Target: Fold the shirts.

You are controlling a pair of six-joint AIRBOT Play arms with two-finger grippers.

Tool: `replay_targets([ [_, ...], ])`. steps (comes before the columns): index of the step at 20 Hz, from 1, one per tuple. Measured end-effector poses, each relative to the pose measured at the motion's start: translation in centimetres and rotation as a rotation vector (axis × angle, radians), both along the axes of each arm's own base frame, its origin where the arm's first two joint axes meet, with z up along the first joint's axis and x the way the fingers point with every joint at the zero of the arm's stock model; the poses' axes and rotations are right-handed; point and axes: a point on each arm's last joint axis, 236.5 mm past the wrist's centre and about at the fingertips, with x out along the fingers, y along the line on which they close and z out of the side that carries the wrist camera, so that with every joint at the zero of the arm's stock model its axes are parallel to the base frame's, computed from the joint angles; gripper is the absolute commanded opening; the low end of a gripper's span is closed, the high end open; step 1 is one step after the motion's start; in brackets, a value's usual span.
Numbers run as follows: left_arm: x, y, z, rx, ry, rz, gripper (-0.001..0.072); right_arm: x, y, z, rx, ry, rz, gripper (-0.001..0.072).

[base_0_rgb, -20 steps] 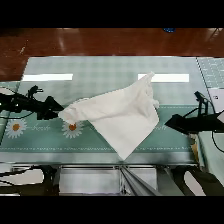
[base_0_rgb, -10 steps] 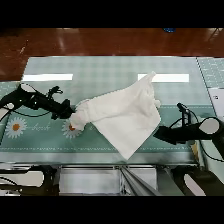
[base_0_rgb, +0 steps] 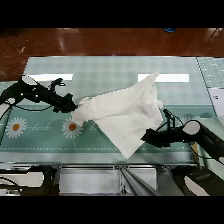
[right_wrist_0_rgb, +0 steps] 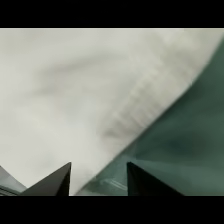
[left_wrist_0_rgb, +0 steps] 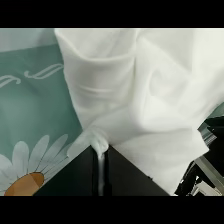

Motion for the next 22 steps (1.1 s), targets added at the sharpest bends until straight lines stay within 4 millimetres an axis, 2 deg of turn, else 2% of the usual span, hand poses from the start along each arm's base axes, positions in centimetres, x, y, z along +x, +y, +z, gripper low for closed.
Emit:
replay_targets([
  [2,0.0,0.0,0.1,-0.001,-0.002,-0.003,0.0029,0.9,1.6,-0.3,0.06,0.007,-0.023,0.0402],
  [3,0.1,-0.1,0.1,-0.001,-0.004,-0.005,0.0029,1.5,2.2,-0.4,0.083,0.004,-0.03,0.037],
  [4,0.1,-0.1,0.1,-0.002,-0.004,-0.005,0.0029,2.3,2.6,-0.5,0.1,-0.006,-0.036,0.03],
  [5,0.1,-0.1,0.2,-0.001,-0.005,-0.005,0.0029,3.1,3.0,-0.6,0.109,-0.019,-0.036,0.0187],
  [6,0.1,-0.1,0.2,-0.002,-0.005,-0.006,0.0029,4.2,3.2,-0.8,0.112,-0.039,-0.035,0.0033],
  [9,0.1,-0.1,0.2,-0.002,-0.006,-0.006,0.0029,7.1,4.1,-0.3,0.128,-0.112,-0.006,0.0021],
  [12,0.5,0.2,0.6,-0.003,-0.016,-0.001,0.0029,10.6,5.3,3.2,0.191,-0.213,0.036,0.002],
  [14,2.2,0.8,2.2,-0.01,-0.069,0.022,0.0029,14.0,5.6,7.8,0.231,-0.33,0.062,0.002],
  [15,3.5,1.3,3.7,-0.018,-0.118,0.042,0.0028,15.6,5.4,10.5,0.237,-0.396,0.082,0.002],
  [17,7.0,2.5,8.7,-0.047,-0.266,0.106,0.0029,18.9,4.3,17.7,0.236,-0.56,0.105,0.002],
  [19,10.6,4.3,16.0,-0.069,-0.473,0.186,0.0029,21.2,2.7,25.5,0.194,-0.731,0.122,0.002],
  [21,12.2,6.1,24.5,-0.075,-0.694,0.244,0.0029,21.8,1.0,33.1,0.134,-0.895,0.134,0.002],
  [22,12.2,7.0,28.4,-0.066,-0.793,0.266,0.0029,21.4,0.3,37.0,0.099,-0.976,0.144,0.002],
])
